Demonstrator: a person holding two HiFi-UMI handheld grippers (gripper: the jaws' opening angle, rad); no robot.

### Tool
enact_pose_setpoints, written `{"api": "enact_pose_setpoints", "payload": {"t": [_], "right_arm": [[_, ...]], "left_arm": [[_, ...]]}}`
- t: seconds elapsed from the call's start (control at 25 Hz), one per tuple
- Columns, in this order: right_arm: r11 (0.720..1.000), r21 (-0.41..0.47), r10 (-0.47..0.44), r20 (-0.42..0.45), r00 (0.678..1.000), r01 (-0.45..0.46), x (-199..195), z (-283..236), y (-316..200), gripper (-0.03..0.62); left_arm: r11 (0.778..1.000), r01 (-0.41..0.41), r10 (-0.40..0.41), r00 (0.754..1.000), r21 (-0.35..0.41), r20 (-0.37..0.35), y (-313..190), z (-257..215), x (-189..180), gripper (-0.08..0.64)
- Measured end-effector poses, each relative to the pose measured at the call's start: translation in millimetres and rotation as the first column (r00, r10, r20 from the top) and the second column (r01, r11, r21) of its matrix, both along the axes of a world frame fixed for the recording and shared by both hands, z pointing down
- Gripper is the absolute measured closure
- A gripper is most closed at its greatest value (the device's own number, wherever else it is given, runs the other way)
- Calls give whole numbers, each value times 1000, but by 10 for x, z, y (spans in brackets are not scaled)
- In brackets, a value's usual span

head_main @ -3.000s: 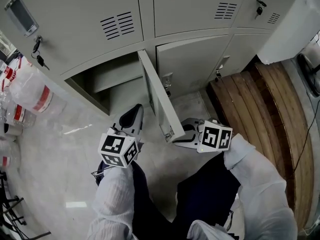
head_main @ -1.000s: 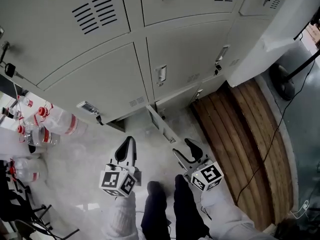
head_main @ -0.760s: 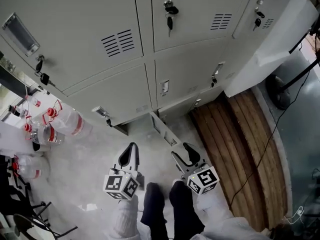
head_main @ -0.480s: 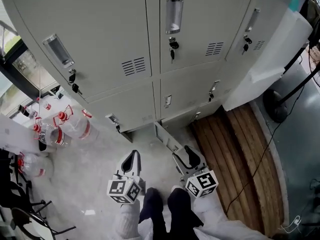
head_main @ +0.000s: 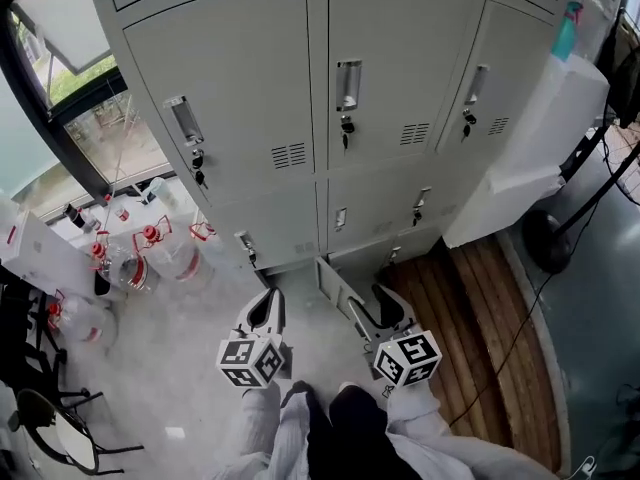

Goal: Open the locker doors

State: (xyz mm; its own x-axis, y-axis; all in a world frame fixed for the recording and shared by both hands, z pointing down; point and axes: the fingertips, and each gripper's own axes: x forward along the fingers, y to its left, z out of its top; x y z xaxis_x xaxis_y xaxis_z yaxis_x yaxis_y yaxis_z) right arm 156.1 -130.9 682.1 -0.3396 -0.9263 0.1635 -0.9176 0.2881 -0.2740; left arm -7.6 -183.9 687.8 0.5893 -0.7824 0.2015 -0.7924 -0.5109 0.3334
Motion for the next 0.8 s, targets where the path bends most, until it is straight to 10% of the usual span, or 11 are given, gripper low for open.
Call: {"api": "enact_pose_setpoints", "payload": {"t": [0.8], "right_arm": [[993, 26, -118, 3, 993, 118, 58, -557, 130, 365]], "left_arm": [[992, -45, 45, 999, 115, 2, 287, -628, 230, 549]]}}
